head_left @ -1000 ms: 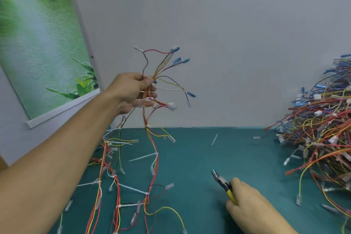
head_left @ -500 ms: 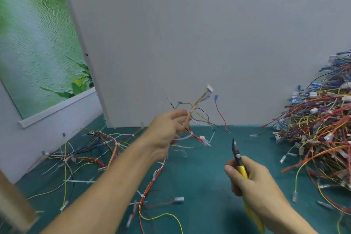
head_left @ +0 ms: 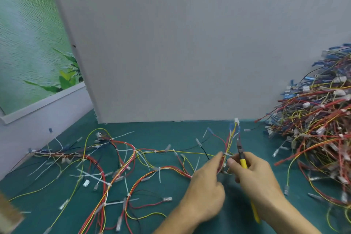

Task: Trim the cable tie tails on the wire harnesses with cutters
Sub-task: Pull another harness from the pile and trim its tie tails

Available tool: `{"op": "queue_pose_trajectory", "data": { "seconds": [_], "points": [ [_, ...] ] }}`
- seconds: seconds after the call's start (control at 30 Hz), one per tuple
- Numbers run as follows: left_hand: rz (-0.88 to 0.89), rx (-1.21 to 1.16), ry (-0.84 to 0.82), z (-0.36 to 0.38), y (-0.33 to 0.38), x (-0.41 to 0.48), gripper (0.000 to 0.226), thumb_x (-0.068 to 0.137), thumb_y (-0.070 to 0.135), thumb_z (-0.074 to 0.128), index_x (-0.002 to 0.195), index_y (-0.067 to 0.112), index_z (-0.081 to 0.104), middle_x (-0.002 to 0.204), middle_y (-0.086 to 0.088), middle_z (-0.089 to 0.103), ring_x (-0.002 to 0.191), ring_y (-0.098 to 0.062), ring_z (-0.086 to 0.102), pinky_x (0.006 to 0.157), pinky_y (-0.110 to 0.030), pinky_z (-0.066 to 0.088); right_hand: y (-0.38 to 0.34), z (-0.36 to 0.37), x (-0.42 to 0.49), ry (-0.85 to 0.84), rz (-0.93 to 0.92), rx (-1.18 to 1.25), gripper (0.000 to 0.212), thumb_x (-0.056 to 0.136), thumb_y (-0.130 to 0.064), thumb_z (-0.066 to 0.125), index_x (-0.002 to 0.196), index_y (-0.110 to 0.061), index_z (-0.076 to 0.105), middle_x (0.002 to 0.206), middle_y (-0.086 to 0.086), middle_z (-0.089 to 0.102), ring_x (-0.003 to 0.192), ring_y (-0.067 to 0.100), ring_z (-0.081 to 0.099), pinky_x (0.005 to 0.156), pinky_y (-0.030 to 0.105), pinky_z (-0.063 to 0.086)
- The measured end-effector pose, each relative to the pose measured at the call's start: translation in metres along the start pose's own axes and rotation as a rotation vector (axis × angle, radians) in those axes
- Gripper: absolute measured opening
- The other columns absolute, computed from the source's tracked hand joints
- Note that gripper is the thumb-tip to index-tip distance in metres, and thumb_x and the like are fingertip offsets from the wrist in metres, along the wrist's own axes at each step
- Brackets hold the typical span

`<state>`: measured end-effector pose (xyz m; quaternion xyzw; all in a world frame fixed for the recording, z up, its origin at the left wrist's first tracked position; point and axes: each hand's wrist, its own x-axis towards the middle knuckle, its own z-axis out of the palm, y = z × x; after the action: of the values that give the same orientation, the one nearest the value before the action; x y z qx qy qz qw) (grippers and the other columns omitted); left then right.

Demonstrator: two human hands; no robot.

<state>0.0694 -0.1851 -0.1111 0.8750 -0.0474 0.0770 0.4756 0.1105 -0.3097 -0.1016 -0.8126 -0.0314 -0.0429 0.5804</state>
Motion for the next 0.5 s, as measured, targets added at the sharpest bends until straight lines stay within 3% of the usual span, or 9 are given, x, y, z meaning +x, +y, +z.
{"op": "queue_pose_trajectory", "data": {
  "seconds": [0.13, 0.23, 0.5],
  "points": [
    [0.140, 0.169, -0.057, 0.001, 0.005, -0.002, 0.073, 0.073, -0.004, 0.038, 0.138, 0.027, 0.042, 0.134, 0.007, 0.053, 0.126, -0.010, 0.045, 0.107, -0.016, 0.032, 0.000, -0.014, 0.009, -0.006, 0.024, -0.105, 0.017, 0.088, -0.025, 0.068, 0.076, -0.015, 0.062, 0.061, 0.002, 0.057, 0.060, 0.021, 0.048, 0.057, 0.032, 0.035],
    [0.181, 0.263, -0.154, 0.004, 0.007, -0.003, 0.061, 0.074, -0.005, 0.039, 0.131, 0.017, 0.044, 0.124, -0.002, 0.054, 0.118, -0.023, 0.047, 0.102, -0.038, 0.040, 0.002, -0.016, 0.011, -0.031, 0.097, -0.045, 0.018, 0.086, -0.021, 0.070, 0.078, -0.008, 0.062, 0.060, 0.004, 0.054, 0.061, 0.025, 0.047, 0.064, 0.036, 0.038],
    [0.327, 0.538, -0.318, -0.011, -0.002, -0.010, 0.082, 0.082, 0.000, 0.044, 0.153, 0.023, 0.010, 0.153, 0.008, 0.025, 0.141, -0.015, 0.024, 0.114, -0.035, 0.028, 0.006, -0.012, 0.012, -0.017, 0.130, 0.045, 0.011, 0.082, -0.004, 0.070, 0.075, -0.007, 0.062, 0.054, 0.001, 0.050, 0.056, 0.020, 0.044, 0.058, 0.032, 0.035]
  ]
}}
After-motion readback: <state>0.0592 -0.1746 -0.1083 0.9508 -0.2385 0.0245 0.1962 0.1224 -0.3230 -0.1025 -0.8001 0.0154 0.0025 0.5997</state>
